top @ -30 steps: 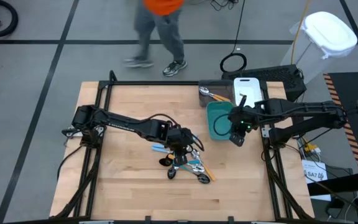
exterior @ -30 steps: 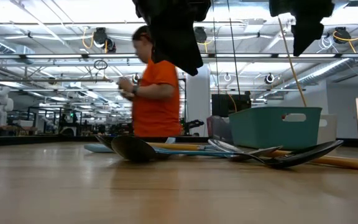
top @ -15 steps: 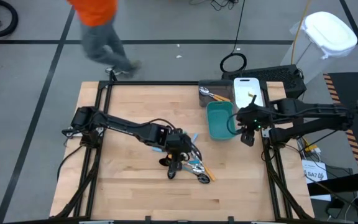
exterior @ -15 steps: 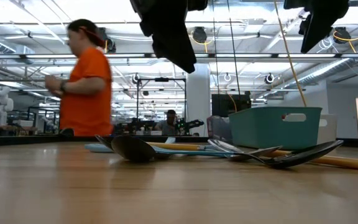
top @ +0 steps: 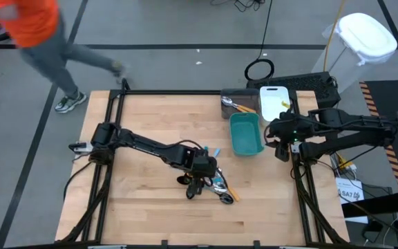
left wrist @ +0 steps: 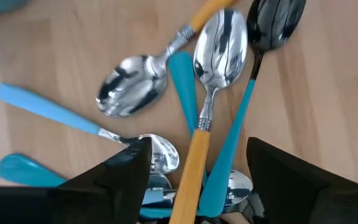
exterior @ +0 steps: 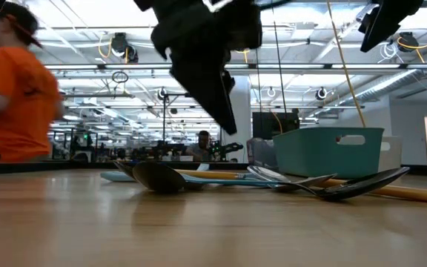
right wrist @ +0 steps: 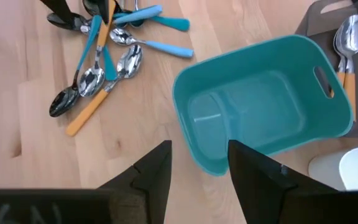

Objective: Sort silverware by color (type)
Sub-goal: Put the orange spoon into the black bin

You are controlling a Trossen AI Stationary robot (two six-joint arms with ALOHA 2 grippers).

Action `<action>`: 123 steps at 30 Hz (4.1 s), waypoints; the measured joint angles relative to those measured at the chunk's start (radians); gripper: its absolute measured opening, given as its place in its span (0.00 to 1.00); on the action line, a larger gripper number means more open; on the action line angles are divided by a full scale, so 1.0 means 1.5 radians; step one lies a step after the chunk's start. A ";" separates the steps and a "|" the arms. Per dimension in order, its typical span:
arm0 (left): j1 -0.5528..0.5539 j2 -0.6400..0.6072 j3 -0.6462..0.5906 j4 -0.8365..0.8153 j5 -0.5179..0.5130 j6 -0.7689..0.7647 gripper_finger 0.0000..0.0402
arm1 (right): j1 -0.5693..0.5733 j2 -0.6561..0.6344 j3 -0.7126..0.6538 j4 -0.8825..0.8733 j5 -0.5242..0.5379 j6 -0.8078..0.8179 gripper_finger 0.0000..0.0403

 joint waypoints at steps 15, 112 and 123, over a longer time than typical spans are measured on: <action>-0.003 0.044 0.000 0.012 0.001 0.048 0.49 | 0.000 -0.005 0.000 0.019 0.024 0.002 0.37; 0.179 0.077 0.454 -0.124 -0.156 -0.328 0.14 | -0.001 -0.080 0.001 0.181 0.332 0.259 0.37; 0.215 0.077 0.504 0.110 -0.164 -0.415 0.14 | 0.000 -0.051 0.001 0.257 0.258 0.215 0.37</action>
